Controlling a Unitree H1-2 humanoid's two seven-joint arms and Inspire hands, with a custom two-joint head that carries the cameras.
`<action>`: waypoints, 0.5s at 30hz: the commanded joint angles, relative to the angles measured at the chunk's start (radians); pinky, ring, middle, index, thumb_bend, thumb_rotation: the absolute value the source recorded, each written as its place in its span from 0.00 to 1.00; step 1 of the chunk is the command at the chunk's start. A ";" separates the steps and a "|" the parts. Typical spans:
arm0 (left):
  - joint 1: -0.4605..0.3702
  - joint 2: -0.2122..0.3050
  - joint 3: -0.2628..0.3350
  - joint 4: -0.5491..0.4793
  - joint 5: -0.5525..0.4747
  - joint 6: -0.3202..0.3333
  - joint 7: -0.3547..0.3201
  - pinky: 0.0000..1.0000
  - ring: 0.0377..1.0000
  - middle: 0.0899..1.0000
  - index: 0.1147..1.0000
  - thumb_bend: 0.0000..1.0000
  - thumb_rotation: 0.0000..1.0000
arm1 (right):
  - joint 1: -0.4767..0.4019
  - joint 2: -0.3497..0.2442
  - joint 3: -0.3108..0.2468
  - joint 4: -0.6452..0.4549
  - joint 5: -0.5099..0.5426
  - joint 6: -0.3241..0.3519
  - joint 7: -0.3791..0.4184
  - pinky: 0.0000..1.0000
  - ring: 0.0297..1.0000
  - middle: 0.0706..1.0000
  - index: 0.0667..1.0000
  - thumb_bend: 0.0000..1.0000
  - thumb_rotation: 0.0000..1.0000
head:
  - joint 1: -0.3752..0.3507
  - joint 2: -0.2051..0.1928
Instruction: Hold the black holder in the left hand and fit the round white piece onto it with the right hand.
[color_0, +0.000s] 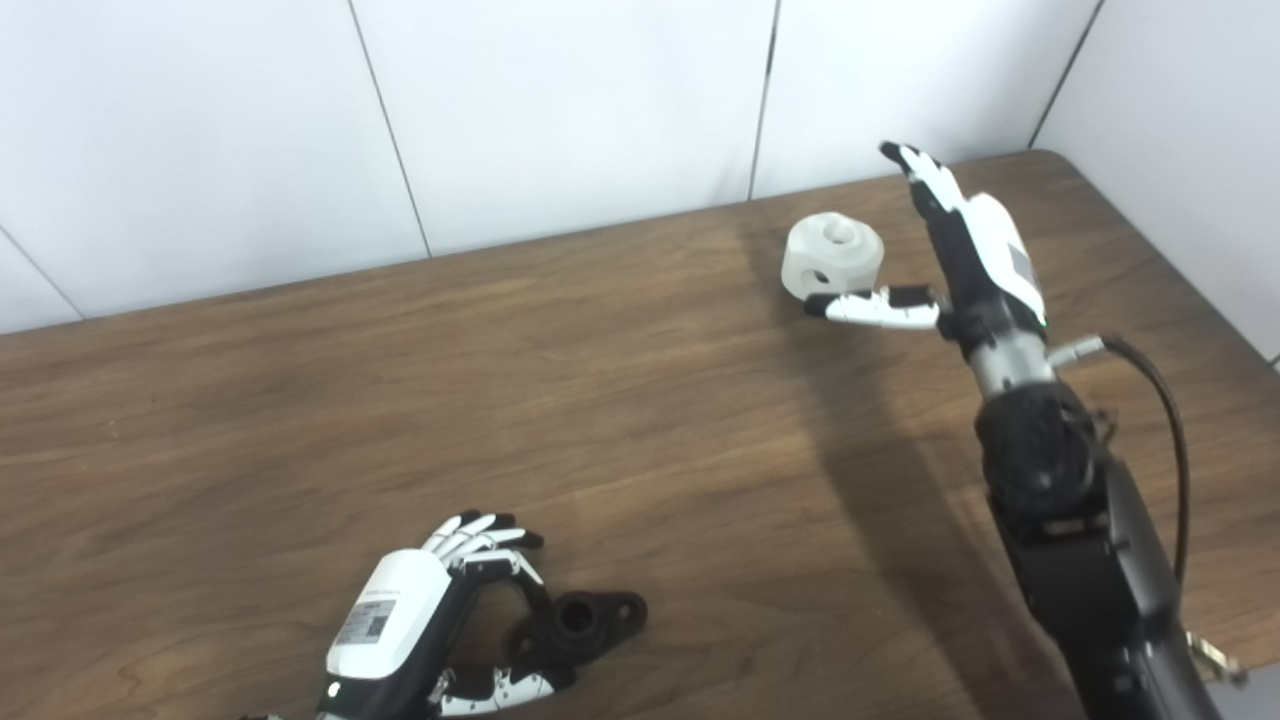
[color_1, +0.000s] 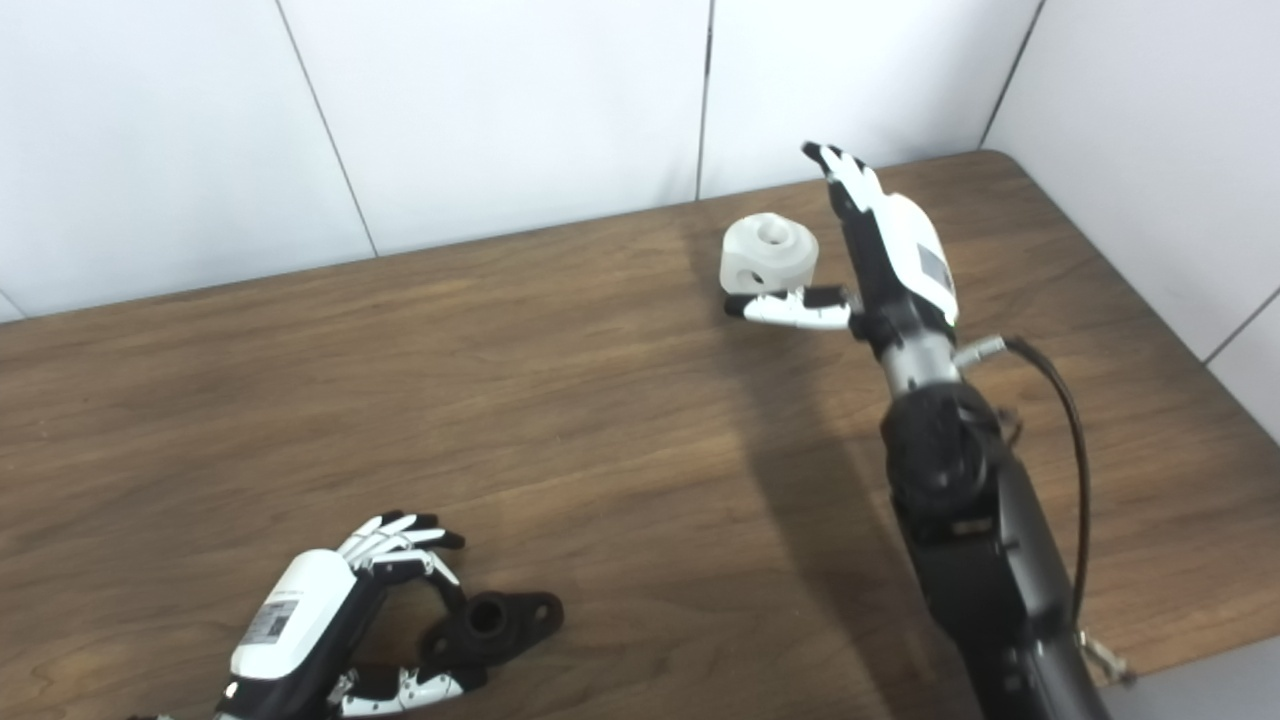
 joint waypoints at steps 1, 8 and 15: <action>0.015 0.020 0.002 -0.005 0.009 0.020 -0.034 0.92 0.87 0.77 0.42 0.52 0.05 | -0.059 -0.046 0.010 0.016 -0.024 -0.004 0.007 0.89 1.00 0.96 0.92 0.81 0.37 | -0.004 -0.003; 0.014 0.021 0.006 0.007 0.003 0.025 -0.040 0.91 0.87 0.77 0.42 0.52 0.04 | -0.158 -0.074 0.056 0.146 -0.060 0.067 0.035 0.97 1.00 0.93 0.91 0.83 0.36 | -0.010 -0.024; 0.013 0.016 0.011 0.009 -0.006 0.037 -0.054 0.91 0.88 0.78 0.42 0.52 0.04 | -0.211 -0.096 0.090 0.243 -0.058 0.057 0.045 0.94 0.99 0.93 0.88 0.82 0.36 | -0.009 -0.024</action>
